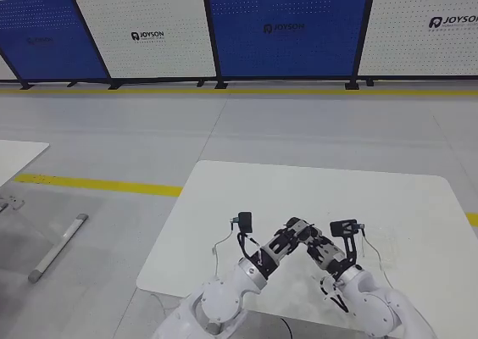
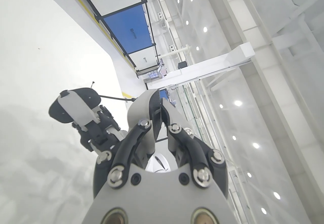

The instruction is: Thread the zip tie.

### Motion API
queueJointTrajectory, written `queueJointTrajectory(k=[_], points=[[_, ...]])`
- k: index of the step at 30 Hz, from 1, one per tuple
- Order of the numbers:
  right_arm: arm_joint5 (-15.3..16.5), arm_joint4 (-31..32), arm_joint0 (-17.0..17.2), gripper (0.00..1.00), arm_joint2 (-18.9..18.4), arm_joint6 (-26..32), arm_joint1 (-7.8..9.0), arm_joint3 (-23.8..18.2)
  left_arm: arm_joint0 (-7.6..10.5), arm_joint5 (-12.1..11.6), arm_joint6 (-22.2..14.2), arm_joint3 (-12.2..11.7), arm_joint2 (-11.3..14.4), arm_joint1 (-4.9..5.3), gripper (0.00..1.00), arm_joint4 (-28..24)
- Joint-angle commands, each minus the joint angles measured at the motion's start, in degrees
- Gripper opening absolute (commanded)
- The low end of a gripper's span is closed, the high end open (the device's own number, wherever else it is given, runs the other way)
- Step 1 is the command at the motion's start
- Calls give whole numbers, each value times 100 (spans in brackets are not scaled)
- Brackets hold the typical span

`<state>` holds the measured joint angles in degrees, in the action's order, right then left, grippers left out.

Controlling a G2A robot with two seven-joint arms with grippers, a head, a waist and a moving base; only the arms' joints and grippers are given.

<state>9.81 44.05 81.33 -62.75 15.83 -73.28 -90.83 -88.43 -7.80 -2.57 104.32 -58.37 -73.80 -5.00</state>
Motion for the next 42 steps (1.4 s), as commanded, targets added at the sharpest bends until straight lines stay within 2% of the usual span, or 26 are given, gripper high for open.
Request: queueJointTrajectory(k=[1,6,7,8,9,15,19,22,28,34,42], points=[[-8,5,-20,0,9,-1,-3,26,-17,-13,1,19,-10,3,0,-4],[-15,13,-59,0,24,12,-7,58,-21,-11,30,38,-27,5,0,-16],[-9,-4,-64,23,21,19,-8,49,-9,5,51,25,-31,3,0,-23],[-4,-22,-65,85,13,25,-7,41,5,19,70,11,-31,1,0,-29],[3,-54,-60,100,-5,16,-6,17,25,39,112,-14,-36,-4,0,-47],[135,-337,71,100,-190,-72,19,-141,147,88,496,-193,-27,-43,0,-12],[293,-854,143,100,-476,-147,44,-196,348,190,643,-422,-62,-88,0,-352],[477,-1364,277,100,-764,-270,69,-301,401,179,766,-510,-82,-105,0,-364],[957,-2457,676,100,-1530,-742,129,-446,371,224,836,-560,-174,-104,0,-335],[967,-3629,1046,100,-2222,-708,209,-711,347,272,861,-639,-205,-113,0,-371],[967,-3687,1057,100,-2237,-689,211,-710,375,292,888,-669,-175,-126,0,-383]])
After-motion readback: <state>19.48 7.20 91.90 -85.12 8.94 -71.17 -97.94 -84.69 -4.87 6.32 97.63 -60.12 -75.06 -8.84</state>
